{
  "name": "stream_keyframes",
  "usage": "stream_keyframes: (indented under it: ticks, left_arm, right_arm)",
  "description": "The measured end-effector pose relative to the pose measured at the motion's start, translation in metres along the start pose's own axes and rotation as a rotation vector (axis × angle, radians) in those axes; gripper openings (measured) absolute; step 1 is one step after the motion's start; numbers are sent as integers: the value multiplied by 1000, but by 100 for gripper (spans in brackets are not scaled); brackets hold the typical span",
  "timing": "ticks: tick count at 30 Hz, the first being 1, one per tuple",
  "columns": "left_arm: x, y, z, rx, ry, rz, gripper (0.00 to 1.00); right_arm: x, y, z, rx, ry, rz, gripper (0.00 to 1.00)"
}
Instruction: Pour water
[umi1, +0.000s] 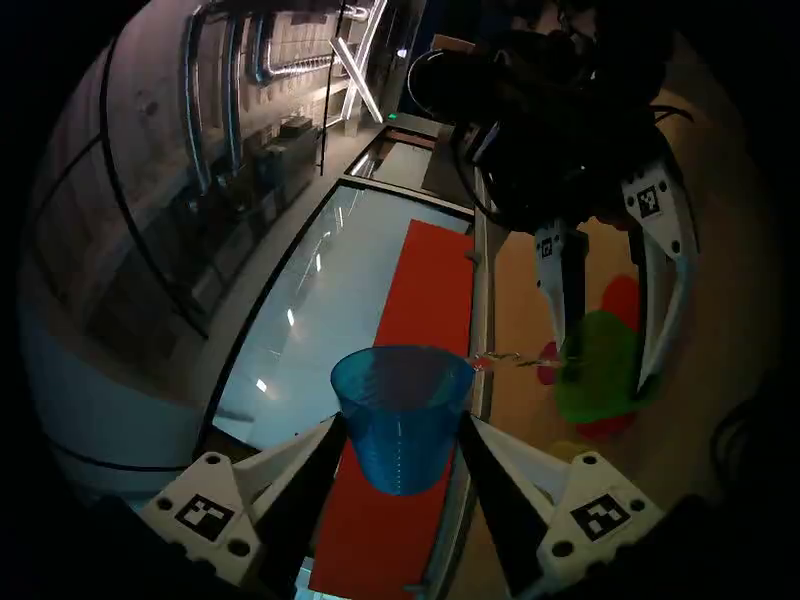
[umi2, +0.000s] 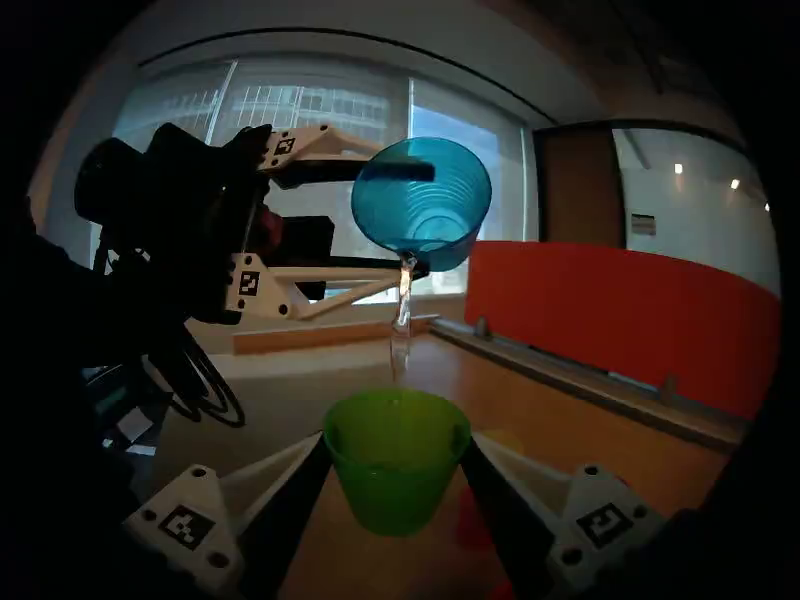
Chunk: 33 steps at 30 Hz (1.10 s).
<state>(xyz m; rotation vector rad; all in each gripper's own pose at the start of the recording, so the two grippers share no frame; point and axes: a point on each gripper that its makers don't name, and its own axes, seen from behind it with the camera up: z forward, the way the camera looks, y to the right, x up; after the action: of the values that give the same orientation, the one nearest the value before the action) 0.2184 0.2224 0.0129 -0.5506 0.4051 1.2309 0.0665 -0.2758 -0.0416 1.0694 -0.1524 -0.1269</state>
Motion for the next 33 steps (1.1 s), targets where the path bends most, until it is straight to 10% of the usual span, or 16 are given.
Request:
stream_keyframes:
  ticks: [33]
  left_arm:
    - [8,-14,-2,44,9,110,79]
  right_arm:
    - [0,0,-1,0,6,-8,89]
